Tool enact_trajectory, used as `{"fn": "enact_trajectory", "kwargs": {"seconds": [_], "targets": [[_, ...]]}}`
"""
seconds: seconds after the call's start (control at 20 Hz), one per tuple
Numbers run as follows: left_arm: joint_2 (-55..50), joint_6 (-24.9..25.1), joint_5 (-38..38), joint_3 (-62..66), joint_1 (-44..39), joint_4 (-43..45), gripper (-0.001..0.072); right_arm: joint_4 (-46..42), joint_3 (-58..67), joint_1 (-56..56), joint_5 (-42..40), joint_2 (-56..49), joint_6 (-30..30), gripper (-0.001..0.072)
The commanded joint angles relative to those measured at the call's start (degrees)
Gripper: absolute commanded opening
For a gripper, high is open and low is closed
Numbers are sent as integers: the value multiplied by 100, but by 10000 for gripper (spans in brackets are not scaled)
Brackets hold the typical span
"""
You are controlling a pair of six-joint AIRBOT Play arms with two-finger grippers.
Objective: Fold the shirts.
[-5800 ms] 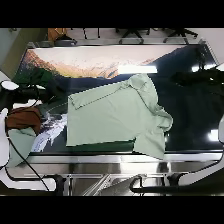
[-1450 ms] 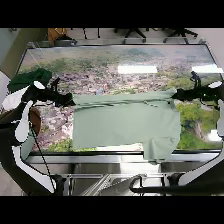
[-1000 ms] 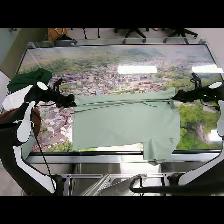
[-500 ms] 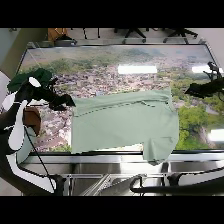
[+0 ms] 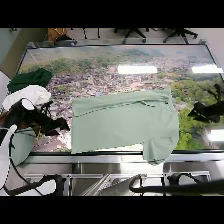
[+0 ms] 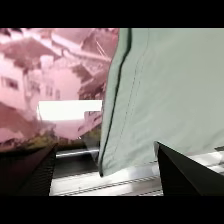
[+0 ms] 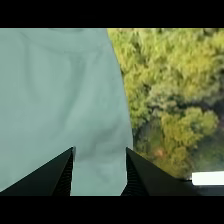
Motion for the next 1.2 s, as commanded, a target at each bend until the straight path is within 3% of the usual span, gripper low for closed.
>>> {"fn": "enact_trajectory", "kwargs": {"seconds": [0.0,0.15,0.25,0.3,0.35,0.5,0.65,1.15], "targets": [[553,0,466,-1139,-35,-240,681,-26,-1294,-46,-94,828,345,370],[654,44,918,-1781,-201,-420,681,-22,-2022,-46,-166,1078,446,371],[654,341,1292,-2103,-398,-885,680,42,-2297,-44,-236,1080,446,372],[654,472,1456,-2170,-492,-1108,646,61,-2356,-44,-236,1078,446,371],[654,544,1582,-2177,-575,-1244,533,116,-2380,-44,-232,1069,444,371],[654,691,1860,-1882,-710,-1440,8,232,-2380,-44,-144,1080,446,372],[546,708,1991,-1307,-667,-1403,11,90,-2385,-48,157,1069,448,494],[-457,857,1377,-236,-656,-1401,11,393,-3768,-44,-199,1069,695,484]]}}
